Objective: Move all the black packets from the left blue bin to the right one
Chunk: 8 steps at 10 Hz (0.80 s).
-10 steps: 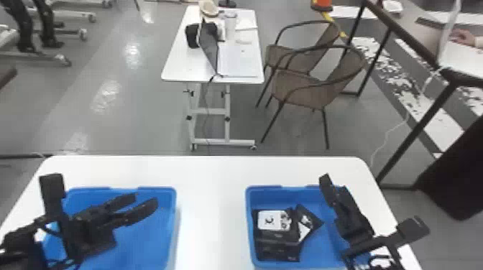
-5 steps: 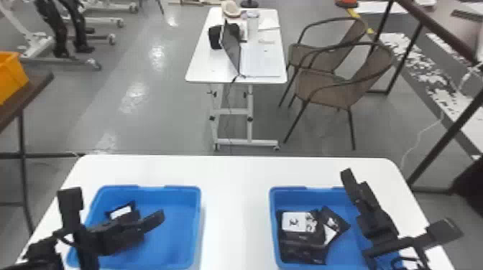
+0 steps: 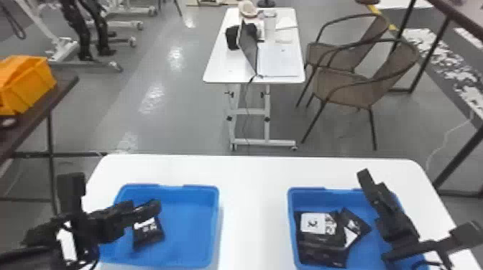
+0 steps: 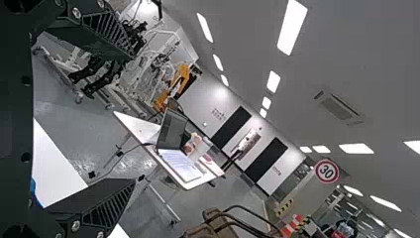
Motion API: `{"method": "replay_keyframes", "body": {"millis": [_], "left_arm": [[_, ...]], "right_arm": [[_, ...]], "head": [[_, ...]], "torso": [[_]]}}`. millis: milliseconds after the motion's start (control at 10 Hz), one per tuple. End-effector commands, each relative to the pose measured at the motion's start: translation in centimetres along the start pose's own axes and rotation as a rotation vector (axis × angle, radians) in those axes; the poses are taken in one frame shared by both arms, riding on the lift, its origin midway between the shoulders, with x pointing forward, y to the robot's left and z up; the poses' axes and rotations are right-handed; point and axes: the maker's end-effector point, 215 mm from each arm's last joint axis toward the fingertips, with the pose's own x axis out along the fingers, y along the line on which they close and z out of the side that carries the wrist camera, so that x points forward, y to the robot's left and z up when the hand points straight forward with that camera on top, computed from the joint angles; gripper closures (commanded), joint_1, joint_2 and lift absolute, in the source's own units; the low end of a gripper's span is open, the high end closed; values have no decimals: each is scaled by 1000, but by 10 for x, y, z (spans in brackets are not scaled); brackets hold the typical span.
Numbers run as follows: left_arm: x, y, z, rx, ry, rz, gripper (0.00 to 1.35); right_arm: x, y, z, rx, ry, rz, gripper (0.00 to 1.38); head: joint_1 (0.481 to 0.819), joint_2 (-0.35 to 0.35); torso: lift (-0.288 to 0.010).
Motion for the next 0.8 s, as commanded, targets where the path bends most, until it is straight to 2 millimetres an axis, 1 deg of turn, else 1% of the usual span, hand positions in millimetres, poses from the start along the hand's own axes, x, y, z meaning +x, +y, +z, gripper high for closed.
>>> {"method": "replay_keyframes", "body": {"millis": [0,200,300,400,500,600,700], "left_arm": [[-20,23,-6,12,52,102,268],[-46,67,-29,-12,129,236,277],[-58,85,-39,-22,164,294,298],[-66,99,-46,-25,189,338,326],[-67,104,-53,-40,210,354,332],[-60,104,-60,-49,229,349,331],[-45,97,-62,-42,239,324,332]], "right_arm": [[1,3,0,3,1,7,136],[1,4,-2,10,5,12,136],[1,4,-4,12,10,12,136],[0,3,-6,15,15,11,136],[0,3,-7,16,16,13,137],[1,4,-9,18,19,14,137],[1,4,-8,18,18,15,139]], "head": [[695,87],[695,142],[695,159],[695,193],[695,222],[695,234],[695,244]], "torso": [[0],[0],[0],[0],[0],[0],[0]]}}
